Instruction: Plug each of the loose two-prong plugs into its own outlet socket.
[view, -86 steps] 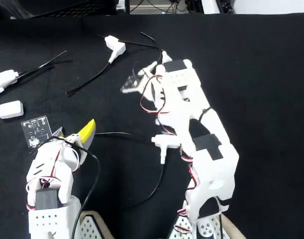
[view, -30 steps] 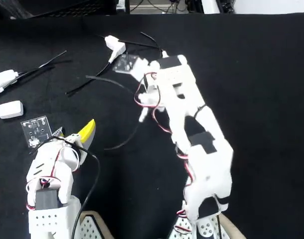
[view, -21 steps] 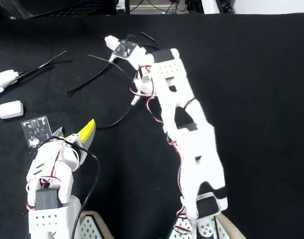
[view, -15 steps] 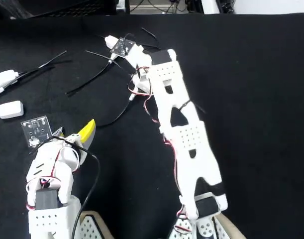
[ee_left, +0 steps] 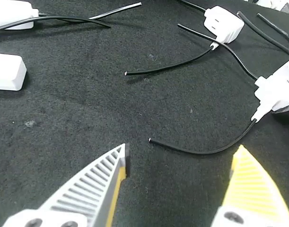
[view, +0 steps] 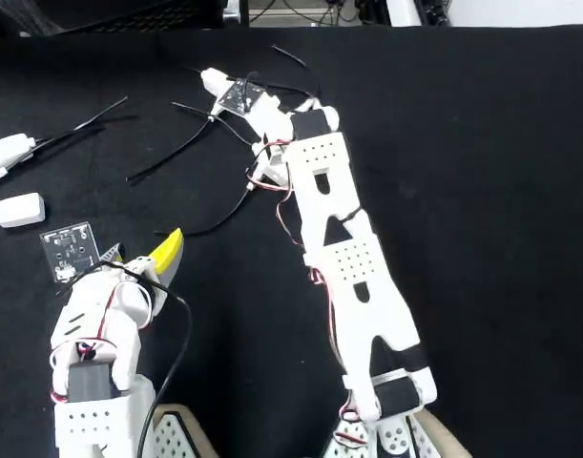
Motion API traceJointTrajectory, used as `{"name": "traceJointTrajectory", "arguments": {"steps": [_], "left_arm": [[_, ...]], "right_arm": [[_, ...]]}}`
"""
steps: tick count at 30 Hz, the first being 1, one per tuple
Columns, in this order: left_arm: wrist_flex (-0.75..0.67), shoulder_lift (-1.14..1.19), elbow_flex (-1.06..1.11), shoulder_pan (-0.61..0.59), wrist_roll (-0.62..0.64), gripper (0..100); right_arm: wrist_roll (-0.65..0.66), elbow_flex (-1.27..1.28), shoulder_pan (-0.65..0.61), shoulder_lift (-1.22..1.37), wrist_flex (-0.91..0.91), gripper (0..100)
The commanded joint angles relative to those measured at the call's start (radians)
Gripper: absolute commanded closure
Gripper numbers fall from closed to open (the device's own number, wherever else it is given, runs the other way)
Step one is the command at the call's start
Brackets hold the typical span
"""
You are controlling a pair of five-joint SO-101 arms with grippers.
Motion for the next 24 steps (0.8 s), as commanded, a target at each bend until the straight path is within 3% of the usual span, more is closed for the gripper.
{"name": "traceJointTrajectory", "arguments": {"steps": [1,6,12,18,24], "left_arm": [[-0.046,-0.009,-0.008,-0.004,0.002,66],[-0.057,-0.008,0.008,-0.005,0.0,66],[-0.1,-0.008,0.025,-0.005,0.0,66],[-0.169,-0.006,0.059,-0.005,0.0,66],[-0.167,-0.005,0.058,-0.047,-0.002,65]], "right_arm": [[-0.009,-0.033,0.025,-0.099,0.04,69.2],[-0.026,-0.031,0.0,-0.243,0.129,69.1],[-0.236,-0.022,0.071,-0.409,0.137,69.1],[-0.539,0.068,0.285,-0.426,0.14,69.1],[-0.832,0.486,0.491,-0.426,0.138,69.1]]}}
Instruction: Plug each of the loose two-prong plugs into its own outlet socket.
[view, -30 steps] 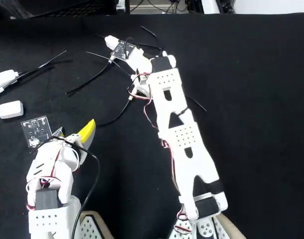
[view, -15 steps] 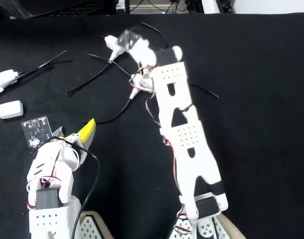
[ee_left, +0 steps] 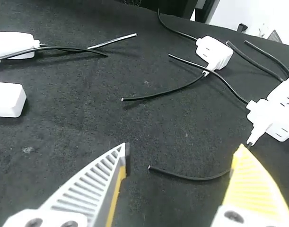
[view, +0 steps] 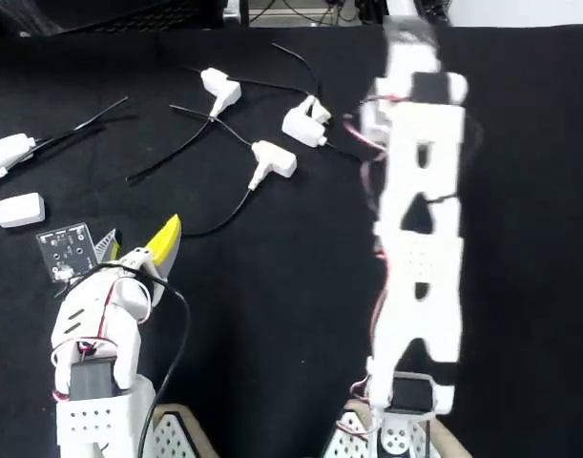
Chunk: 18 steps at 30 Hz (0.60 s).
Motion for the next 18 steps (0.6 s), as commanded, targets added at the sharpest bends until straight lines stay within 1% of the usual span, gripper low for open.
{"name": "traceJointTrajectory", "arguments": {"steps": [1,4,6,7,10,12,14,16,18], "left_arm": [[-0.021,-0.005,0.016,-0.068,-0.002,65],[-0.025,-0.005,0.016,-0.134,0.002,65],[-0.003,-0.005,0.016,-0.174,-0.008,65],[0.026,-0.005,0.013,-0.211,-0.038,65],[0.103,-0.006,-0.008,-0.318,-0.21,66],[0.149,-0.006,-0.021,-0.358,-0.365,66],[0.206,-0.006,-0.044,-0.377,-0.486,66],[0.261,-0.006,-0.099,-0.397,-0.525,66],[0.316,-0.005,-0.171,-0.397,-0.526,66]], "right_arm": [[-0.16,0.266,0.101,-0.073,0.025,69.1],[-0.18,0.467,0.146,-0.077,0.005,69.1],[-0.18,0.536,0.183,-0.077,0.003,69.1],[-0.184,0.552,0.199,-0.079,0.003,69.1],[-0.203,0.573,0.226,-0.09,0.009,69.1],[-0.224,0.61,0.221,-0.09,-0.018,69.1],[-0.222,0.633,0.189,-0.101,-0.04,69.1],[-0.219,0.661,0.178,-0.12,-0.044,69.1],[-0.216,0.687,0.209,-0.137,-0.068,69.1]]}}
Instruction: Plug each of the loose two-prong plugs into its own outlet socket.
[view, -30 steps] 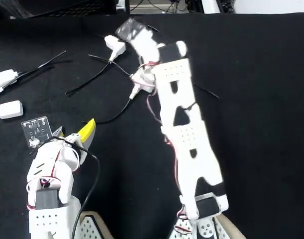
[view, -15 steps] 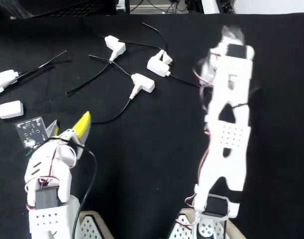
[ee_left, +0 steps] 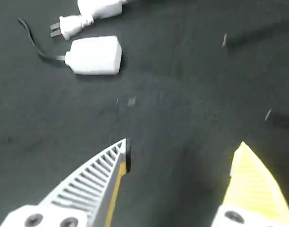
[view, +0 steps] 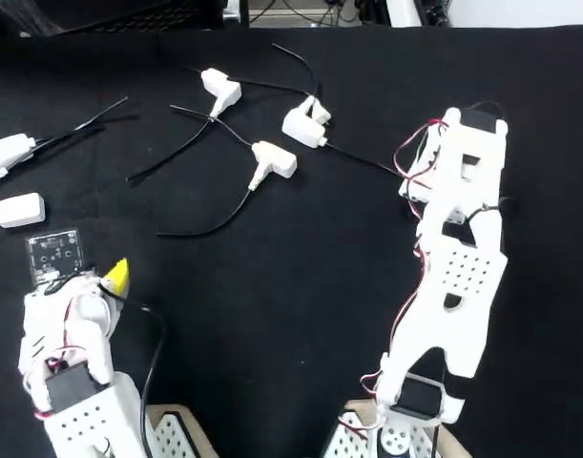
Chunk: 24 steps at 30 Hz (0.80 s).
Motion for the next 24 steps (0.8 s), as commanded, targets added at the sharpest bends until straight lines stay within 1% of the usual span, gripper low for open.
{"name": "traceJointTrajectory", "arguments": {"steps": [1,4,7,10,13,16,19,22,24], "left_arm": [[0.121,-0.003,-0.186,-0.019,-0.051,66],[0.244,0.008,-0.303,0.024,-0.049,66],[0.334,0.092,-0.458,0.036,-0.054,66],[0.407,0.279,-0.694,0.039,-0.055,66],[0.462,0.548,-0.958,0.039,-0.068,66],[0.511,0.821,-1.23,0.033,-0.126,66],[0.572,1.031,-1.491,0.03,-0.198,66],[0.631,1.186,-1.696,0.03,-0.327,66],[0.663,1.277,-1.788,0.022,-0.439,66]], "right_arm": [[-0.011,0.076,0.043,-0.018,-0.031,69.1],[-0.012,0.104,0.018,-0.033,-0.051,69.1],[-0.011,0.107,0.017,-0.035,-0.057,69.1],[-0.011,0.116,0.015,-0.038,-0.06,69.1],[-0.009,0.116,0.015,-0.038,-0.06,69.1],[-0.009,0.116,0.015,-0.038,-0.058,69.1],[-0.008,0.116,0.017,-0.038,-0.057,69.1],[-0.008,0.116,0.017,-0.038,-0.057,69.1],[-0.008,0.116,0.017,-0.038,-0.057,69.1]]}}
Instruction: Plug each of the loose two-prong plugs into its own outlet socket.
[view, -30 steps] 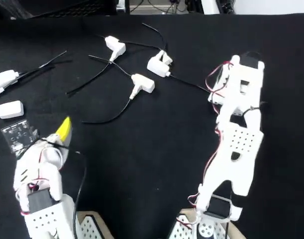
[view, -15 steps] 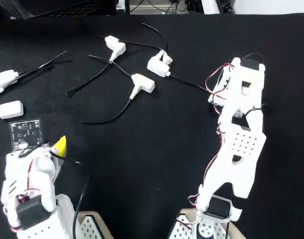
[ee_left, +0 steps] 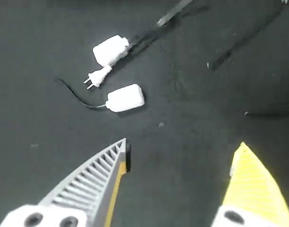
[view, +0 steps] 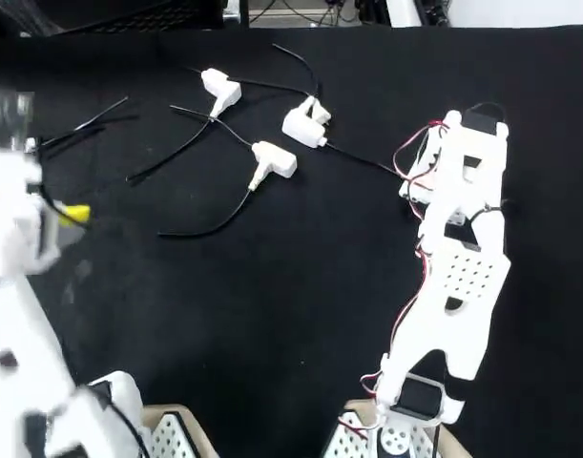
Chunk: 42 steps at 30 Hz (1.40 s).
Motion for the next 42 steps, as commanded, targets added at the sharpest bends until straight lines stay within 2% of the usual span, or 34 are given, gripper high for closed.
{"name": "traceJointTrajectory", "arguments": {"steps": [1,6,11,14,18,29,42], "left_arm": [[0.066,0.224,-0.308,-0.025,-0.241,66],[0.071,0.434,-0.466,-0.137,-0.448,66],[0.071,0.589,-0.536,-0.225,-0.641,66],[0.072,0.667,-0.529,-0.259,-0.773,66],[0.052,0.793,-0.542,-0.269,-0.875,66],[-0.161,1.157,-0.753,-0.266,-0.988,66],[-0.163,1.616,-1.19,-0.194,-1.026,66]], "right_arm": [[-0.006,0.038,0.014,0.001,0.002,69.1],[-0.006,0.038,0.014,0.001,0.002,69.1],[-0.006,0.038,0.012,0.001,0.002,69.1],[-0.006,0.038,0.009,0.001,0.0,69.1],[-0.006,0.038,0.006,0.002,-0.002,69.1],[-0.006,0.038,-0.015,0.004,-0.009,69.1],[-0.006,0.038,-0.032,0.004,-0.009,69.1]]}}
